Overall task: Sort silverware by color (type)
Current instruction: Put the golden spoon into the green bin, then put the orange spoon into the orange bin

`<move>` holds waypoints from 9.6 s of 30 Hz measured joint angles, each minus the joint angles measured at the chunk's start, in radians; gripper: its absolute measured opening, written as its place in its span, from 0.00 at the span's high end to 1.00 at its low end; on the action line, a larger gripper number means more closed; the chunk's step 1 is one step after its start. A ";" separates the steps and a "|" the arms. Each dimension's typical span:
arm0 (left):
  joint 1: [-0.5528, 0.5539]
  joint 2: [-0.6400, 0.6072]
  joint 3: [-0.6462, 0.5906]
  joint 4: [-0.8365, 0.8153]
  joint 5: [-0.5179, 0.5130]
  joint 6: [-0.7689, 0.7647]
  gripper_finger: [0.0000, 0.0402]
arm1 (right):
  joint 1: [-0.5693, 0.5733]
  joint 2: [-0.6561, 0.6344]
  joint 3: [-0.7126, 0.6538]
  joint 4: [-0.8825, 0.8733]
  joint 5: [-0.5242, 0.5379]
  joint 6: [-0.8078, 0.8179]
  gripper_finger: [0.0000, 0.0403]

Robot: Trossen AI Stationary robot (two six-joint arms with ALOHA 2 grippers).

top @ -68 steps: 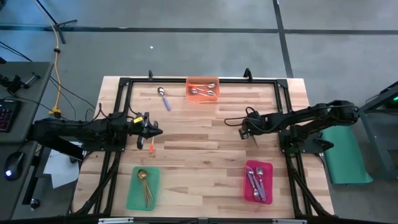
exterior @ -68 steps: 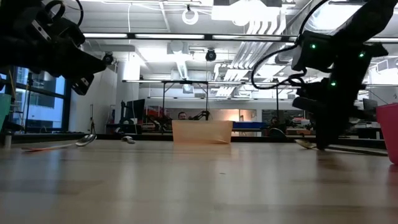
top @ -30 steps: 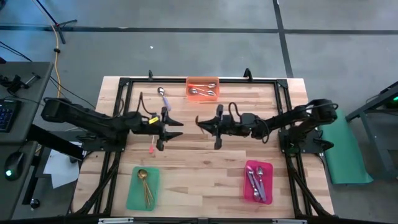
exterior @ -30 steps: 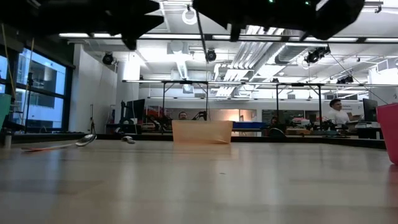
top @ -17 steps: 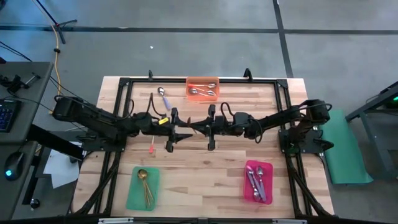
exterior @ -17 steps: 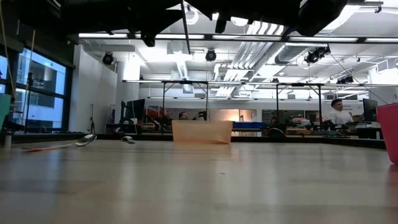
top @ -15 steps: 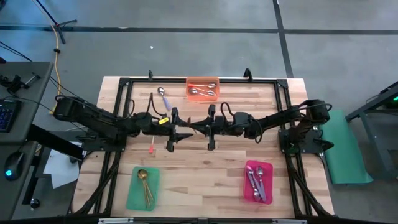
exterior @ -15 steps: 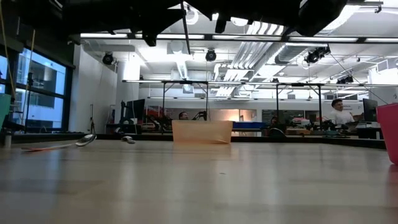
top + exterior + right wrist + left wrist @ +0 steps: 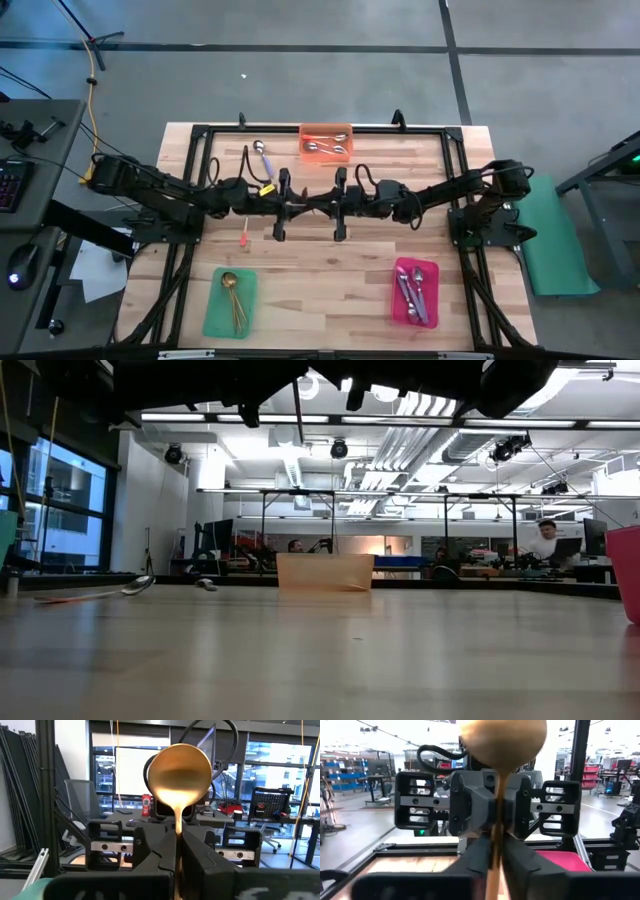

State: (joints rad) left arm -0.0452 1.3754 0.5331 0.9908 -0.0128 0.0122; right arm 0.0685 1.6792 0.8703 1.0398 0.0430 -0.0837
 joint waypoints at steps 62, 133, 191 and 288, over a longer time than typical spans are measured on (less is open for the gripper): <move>-1.109 0.106 0.359 -1.637 -0.544 -1.932 0.98 | 0.032 -0.187 -0.002 -0.621 0.242 -0.124 1.00; 0.043 -0.528 -0.220 -1.070 -0.198 -0.538 0.87 | -0.329 0.151 -0.001 -0.305 -0.224 0.002 1.00; 0.094 -0.425 -0.209 -1.286 -0.165 -0.585 0.99 | -0.122 0.191 0.019 -0.435 -0.018 0.024 1.00; 0.018 -0.379 -0.422 -0.077 -0.090 -0.112 0.99 | -0.548 0.311 0.845 -1.604 0.066 -0.172 1.00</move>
State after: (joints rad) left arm -0.0271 0.9966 0.1112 0.9137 -0.1028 -0.0998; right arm -0.4799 1.9898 1.7154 -0.5637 0.1090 -0.2554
